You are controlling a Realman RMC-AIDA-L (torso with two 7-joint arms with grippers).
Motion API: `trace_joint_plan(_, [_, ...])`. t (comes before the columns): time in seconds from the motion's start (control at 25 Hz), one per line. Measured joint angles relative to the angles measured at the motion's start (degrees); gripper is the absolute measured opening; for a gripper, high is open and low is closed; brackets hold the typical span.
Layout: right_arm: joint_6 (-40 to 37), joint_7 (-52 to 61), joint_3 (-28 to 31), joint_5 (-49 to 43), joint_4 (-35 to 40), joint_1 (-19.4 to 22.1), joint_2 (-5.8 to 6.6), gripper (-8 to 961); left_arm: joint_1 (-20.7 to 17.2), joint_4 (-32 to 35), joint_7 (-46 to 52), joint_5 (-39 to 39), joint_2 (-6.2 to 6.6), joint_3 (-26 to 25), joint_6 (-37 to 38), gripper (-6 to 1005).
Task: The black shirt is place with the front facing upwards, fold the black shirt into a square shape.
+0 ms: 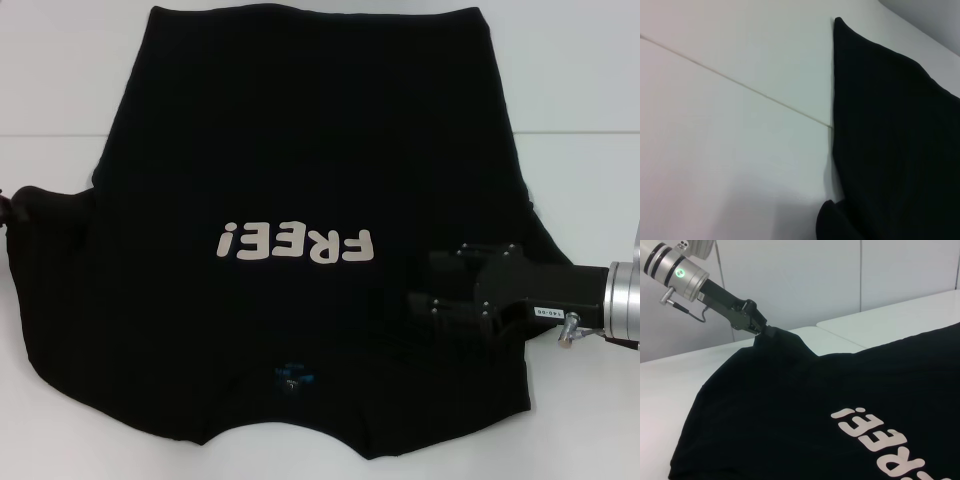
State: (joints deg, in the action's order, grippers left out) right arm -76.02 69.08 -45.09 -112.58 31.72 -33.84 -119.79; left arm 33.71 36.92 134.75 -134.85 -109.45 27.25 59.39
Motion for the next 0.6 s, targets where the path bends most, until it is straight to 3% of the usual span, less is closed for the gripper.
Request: trace_joint_plan(0.6, [0.0, 0.0, 0.0, 0.0, -0.1, 0.0, -0.03, 680, -2.6, 0.0, 2.6, 0.1, -0.13, -0.2, 0.8, 1])
